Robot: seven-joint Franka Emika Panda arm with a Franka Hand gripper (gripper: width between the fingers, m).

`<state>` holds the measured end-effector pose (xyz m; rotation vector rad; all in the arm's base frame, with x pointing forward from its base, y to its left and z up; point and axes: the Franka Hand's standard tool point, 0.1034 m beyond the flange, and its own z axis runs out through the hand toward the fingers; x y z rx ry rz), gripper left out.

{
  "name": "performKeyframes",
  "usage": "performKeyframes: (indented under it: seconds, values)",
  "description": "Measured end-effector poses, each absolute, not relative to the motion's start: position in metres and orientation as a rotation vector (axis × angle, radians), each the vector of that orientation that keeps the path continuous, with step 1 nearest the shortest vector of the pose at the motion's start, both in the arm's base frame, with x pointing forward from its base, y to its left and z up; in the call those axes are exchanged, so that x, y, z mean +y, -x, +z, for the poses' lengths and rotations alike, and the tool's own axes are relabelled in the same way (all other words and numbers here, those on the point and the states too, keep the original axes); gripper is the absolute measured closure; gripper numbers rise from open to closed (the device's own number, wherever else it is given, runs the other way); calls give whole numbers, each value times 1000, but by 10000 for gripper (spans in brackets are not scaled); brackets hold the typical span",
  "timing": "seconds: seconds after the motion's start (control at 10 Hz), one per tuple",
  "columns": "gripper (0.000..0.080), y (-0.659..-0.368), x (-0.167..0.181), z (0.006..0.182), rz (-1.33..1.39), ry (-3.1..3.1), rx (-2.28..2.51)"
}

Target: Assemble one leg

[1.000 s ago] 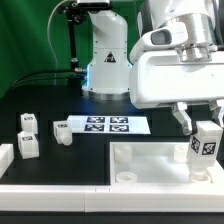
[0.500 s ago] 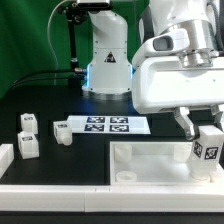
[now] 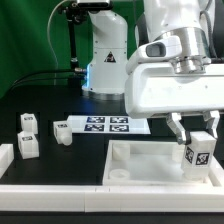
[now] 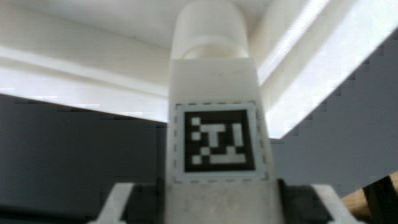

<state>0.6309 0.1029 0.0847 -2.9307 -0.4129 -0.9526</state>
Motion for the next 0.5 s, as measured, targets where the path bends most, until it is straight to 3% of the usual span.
performKeyframes:
  seconds: [0.1,0.2,0.3,0.4,0.5]
  values:
    - [461,-631,103,84,-951,2931,-413]
    - [326,-631,103,84,-951,2931,-413]
    - [326,-631,103,84,-950,2931,-413]
    - [186,-631,103,84,-945,2933,-412]
    - [161,-629,105,87,-852,2952,-346]
